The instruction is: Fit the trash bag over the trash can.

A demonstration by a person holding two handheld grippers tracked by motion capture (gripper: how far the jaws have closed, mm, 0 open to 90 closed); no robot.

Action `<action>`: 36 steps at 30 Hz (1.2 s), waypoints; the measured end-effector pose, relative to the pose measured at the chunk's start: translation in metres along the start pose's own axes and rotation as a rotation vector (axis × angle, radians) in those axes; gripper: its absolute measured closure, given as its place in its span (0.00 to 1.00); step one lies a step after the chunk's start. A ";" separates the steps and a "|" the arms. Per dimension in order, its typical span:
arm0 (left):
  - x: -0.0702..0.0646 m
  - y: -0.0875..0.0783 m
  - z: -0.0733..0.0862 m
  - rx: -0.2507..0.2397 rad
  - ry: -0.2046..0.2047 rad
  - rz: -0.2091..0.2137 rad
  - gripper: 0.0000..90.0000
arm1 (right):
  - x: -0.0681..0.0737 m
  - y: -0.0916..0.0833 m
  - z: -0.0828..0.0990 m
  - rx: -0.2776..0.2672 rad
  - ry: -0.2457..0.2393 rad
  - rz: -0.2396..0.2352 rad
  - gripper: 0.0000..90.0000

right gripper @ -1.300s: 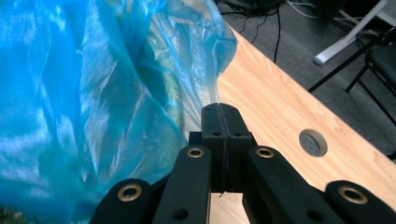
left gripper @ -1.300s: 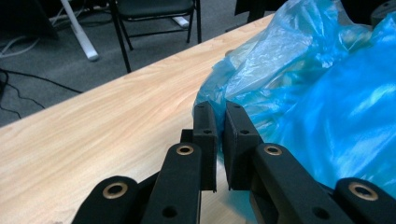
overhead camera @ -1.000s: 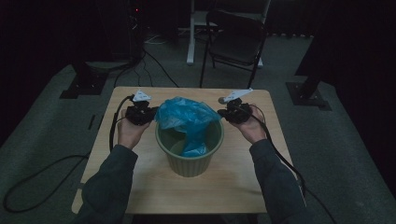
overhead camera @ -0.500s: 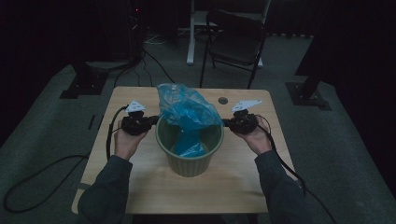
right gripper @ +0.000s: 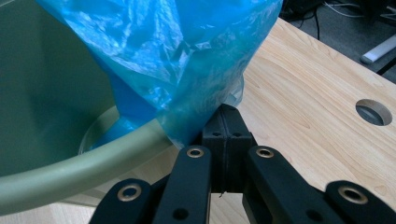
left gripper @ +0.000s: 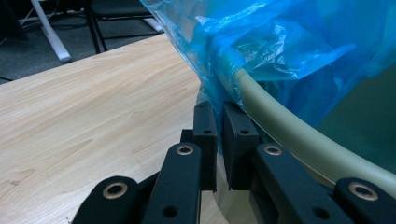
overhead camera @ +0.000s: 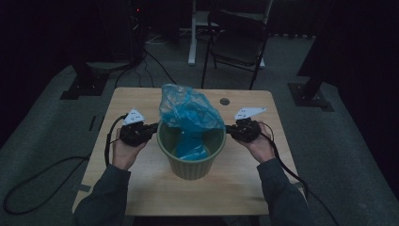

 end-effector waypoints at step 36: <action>0.022 -0.001 -0.038 -0.165 -0.126 0.156 0.62 | -0.007 -0.003 0.001 -0.009 0.006 0.013 0.99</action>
Point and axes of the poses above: each handheld gripper's, and its own axes: y roughly forward along the jaws, z roughly out of its underside, x roughly to its left, the point moved 8 cm from there along y, roughly forward along the jaws, and after that the axes turned 2 degrees about x, right-handed, at the moved point
